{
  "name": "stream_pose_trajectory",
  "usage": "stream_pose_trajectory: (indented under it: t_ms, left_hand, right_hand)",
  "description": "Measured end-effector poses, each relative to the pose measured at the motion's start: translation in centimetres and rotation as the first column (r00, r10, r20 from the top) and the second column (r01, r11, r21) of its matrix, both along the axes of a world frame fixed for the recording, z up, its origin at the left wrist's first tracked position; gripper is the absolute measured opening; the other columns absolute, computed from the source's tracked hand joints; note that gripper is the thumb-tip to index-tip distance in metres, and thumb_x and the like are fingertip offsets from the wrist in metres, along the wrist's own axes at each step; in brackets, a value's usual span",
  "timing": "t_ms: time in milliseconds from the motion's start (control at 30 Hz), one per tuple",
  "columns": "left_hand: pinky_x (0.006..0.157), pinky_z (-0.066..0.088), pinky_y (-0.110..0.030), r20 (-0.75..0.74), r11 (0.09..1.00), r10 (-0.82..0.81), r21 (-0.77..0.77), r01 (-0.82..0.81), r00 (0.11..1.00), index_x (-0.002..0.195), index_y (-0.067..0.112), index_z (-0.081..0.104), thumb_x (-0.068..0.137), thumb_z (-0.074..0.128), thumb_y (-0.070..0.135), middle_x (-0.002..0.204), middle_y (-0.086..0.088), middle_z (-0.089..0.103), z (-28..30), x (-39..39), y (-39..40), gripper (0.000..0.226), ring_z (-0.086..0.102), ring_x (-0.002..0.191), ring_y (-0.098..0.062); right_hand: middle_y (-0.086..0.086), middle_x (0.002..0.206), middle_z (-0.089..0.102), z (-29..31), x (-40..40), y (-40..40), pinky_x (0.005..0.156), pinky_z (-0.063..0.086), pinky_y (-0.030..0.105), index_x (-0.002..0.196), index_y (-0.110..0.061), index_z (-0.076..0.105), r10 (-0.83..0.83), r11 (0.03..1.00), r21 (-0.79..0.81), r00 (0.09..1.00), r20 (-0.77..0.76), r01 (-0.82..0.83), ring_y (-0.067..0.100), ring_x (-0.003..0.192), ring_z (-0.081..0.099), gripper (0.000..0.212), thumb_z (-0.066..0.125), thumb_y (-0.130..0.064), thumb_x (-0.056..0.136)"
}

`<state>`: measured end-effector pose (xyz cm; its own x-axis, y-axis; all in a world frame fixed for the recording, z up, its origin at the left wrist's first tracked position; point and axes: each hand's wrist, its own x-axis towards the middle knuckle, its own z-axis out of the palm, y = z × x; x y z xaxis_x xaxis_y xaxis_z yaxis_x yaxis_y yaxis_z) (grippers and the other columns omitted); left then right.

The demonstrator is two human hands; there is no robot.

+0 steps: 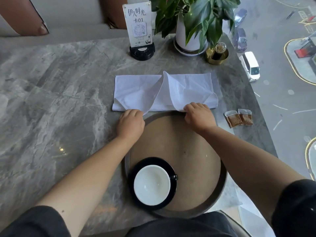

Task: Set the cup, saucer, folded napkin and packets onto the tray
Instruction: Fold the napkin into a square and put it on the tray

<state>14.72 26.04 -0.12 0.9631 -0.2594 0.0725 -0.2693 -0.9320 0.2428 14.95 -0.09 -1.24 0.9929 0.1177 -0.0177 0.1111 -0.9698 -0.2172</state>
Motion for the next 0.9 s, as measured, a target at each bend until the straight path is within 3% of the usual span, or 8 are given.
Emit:
stream_pose_trajectory:
  t_ms: [200, 333, 433, 567, 667, 733, 800, 900]
  left_hand:
    - [0.064, 0.042, -0.040, 0.059, 0.989, 0.027, -0.149, -0.018, 0.998, 0.082, 0.003, 0.062, 0.084, 0.052, 0.001, 0.080, -0.016, 0.064, 4.0, -1.7, 3.0, 0.011, 0.057, 0.078, -0.035]
    - [0.066, 0.045, -0.033, 0.049, 0.945, 0.099, -0.317, -0.078, 0.994, 0.095, 0.008, 0.066, 0.085, 0.056, 0.001, 0.090, -0.010, 0.068, 6.6, -4.9, 6.4, 0.016, 0.060, 0.079, -0.029]
    - [0.069, 0.038, -0.021, -0.014, 0.905, 0.108, -0.413, -0.104, 0.994, 0.097, 0.015, 0.067, 0.086, 0.055, 0.001, 0.091, 0.002, 0.067, 8.0, -7.3, 8.8, 0.020, 0.056, 0.081, -0.009]
    - [0.062, 0.038, -0.016, -0.085, 0.873, 0.166, -0.451, -0.186, 0.983, 0.093, 0.022, 0.066, 0.088, 0.055, 0.005, 0.085, 0.008, 0.066, 9.0, -8.4, 11.0, 0.021, 0.054, 0.073, -0.005]
    - [0.065, 0.039, -0.013, -0.101, 0.850, 0.195, -0.480, -0.219, 0.976, 0.094, 0.027, 0.064, 0.090, 0.055, 0.014, 0.084, 0.011, 0.066, 9.5, -7.5, 11.7, 0.016, 0.056, 0.076, -0.004]
    - [0.067, 0.038, -0.008, -0.087, 0.832, 0.202, -0.510, -0.218, 0.975, 0.095, 0.028, 0.063, 0.089, 0.053, 0.018, 0.085, 0.014, 0.065, 9.6, -5.9, 11.4, 0.015, 0.055, 0.078, 0.002]
    - [0.065, 0.036, -0.006, -0.079, 0.821, 0.213, -0.526, -0.222, 0.974, 0.095, 0.027, 0.064, 0.089, 0.051, 0.022, 0.085, 0.014, 0.063, 9.2, -3.3, 10.6, 0.015, 0.053, 0.077, 0.003]
    - [0.064, 0.035, -0.021, -0.102, 0.804, 0.288, -0.514, -0.299, 0.952, 0.096, 0.025, 0.065, 0.089, 0.049, 0.026, 0.083, 0.010, 0.063, 7.9, 2.2, 9.3, 0.017, 0.054, 0.076, -0.005]
  right_hand:
    - [0.016, 0.094, 0.068, 4.7, -2.3, -2.7, 0.074, 0.044, 0.040, 0.096, -0.003, 0.065, -0.044, 0.984, 0.175, 0.991, 0.129, 0.021, 0.037, 0.083, 0.062, 0.023, 0.057, 0.004, 0.075]
    - [0.005, 0.086, 0.069, 8.2, -6.7, -5.1, 0.058, 0.038, 0.018, 0.088, -0.010, 0.066, -0.149, 0.939, 0.329, 0.980, 0.130, 0.099, 0.019, 0.070, 0.058, 0.016, 0.059, 0.001, 0.079]
    - [-0.005, 0.076, 0.064, 10.1, -9.9, -6.3, 0.059, 0.038, 0.011, 0.083, -0.020, 0.064, -0.245, 0.862, 0.460, 0.969, 0.013, 0.212, 0.008, 0.066, 0.054, 0.017, 0.052, -0.008, 0.080]
    - [0.014, 0.083, 0.069, 11.5, -11.5, -7.3, 0.071, 0.048, 0.035, 0.086, -0.011, 0.068, -0.257, 0.782, 0.555, 0.958, -0.129, 0.285, 0.027, 0.078, 0.061, 0.024, 0.051, 0.006, 0.084]
    - [0.012, 0.091, 0.071, 12.6, -10.9, -8.0, 0.077, 0.048, 0.023, 0.093, -0.006, 0.069, -0.260, 0.684, 0.663, 0.951, -0.169, 0.305, 0.014, 0.086, 0.062, 0.022, 0.050, 0.005, 0.090]
    - [0.007, 0.079, 0.066, 12.8, -9.1, -8.5, 0.067, 0.046, 0.016, 0.086, -0.010, 0.068, -0.299, 0.642, 0.700, 0.943, -0.147, 0.313, 0.004, 0.074, 0.059, 0.019, 0.053, 0.000, 0.091]
    - [0.009, 0.072, 0.058, 12.2, -6.1, -9.0, 0.064, 0.043, 0.028, 0.081, -0.009, 0.064, -0.356, 0.606, 0.717, 0.924, -0.143, 0.345, 0.012, 0.068, 0.052, 0.015, 0.054, -0.009, 0.091]
    - [0.005, 0.066, 0.051, 10.3, -0.2, -9.2, 0.060, 0.037, 0.033, 0.077, -0.009, 0.061, -0.438, 0.588, 0.696, 0.885, -0.156, 0.413, 0.017, 0.063, 0.044, 0.023, 0.053, -0.027, 0.089]
